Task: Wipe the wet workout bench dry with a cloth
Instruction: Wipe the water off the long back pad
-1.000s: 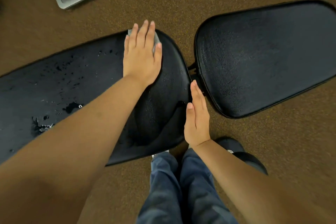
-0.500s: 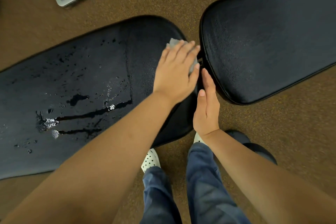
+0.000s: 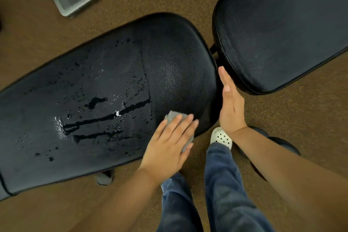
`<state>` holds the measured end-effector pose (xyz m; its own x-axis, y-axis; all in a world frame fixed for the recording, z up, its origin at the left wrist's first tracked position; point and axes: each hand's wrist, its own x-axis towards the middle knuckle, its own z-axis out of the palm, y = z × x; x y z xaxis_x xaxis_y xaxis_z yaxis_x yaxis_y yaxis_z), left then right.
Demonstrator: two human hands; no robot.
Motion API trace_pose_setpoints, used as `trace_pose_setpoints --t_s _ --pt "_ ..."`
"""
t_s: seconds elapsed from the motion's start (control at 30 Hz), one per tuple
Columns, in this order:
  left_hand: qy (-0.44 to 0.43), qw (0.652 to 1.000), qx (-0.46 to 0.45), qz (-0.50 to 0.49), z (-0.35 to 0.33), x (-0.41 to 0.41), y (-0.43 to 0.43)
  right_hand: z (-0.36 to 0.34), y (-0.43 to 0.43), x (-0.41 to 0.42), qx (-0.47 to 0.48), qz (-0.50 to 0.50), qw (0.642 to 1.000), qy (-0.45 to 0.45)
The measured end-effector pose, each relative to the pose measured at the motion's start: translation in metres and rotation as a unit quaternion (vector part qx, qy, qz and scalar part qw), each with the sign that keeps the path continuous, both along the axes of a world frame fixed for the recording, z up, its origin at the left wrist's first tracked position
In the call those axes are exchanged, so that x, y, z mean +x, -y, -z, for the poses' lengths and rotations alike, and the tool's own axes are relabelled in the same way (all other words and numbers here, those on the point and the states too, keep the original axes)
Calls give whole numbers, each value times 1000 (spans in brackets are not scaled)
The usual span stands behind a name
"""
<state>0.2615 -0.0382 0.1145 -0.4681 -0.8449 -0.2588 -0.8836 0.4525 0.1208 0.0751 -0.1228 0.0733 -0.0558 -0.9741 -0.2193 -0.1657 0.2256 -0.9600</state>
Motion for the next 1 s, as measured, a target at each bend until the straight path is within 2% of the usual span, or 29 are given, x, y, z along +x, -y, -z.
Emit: trace_pose_setpoints --t_s 0.1,0.2,0.33,0.47,0.6,0.77,1.0 --pt "9 999 -8 -41 -2 20 -7 0 -2 6 1 -5 1000 -19" --pt "-1 985 -5 -171 -4 18 16 1 -4 18 -15 10 999 -39" --pt "-20 948 -44 -314 2 23 86 5 -4 24 -33 14 995 -93" --pt "-29 929 -72 -362 8 39 166 5 -3 24 -43 13 992 -115" --pt "1 937 -82 -339 13 30 213 6 -3 26 -51 15 991 -122" --pt "9 947 -84 -310 17 2 232 7 -3 26 -54 11 989 -135" --pt "-62 992 -22 -106 12 -57 170 10 -4 25 -51 37 996 -64"
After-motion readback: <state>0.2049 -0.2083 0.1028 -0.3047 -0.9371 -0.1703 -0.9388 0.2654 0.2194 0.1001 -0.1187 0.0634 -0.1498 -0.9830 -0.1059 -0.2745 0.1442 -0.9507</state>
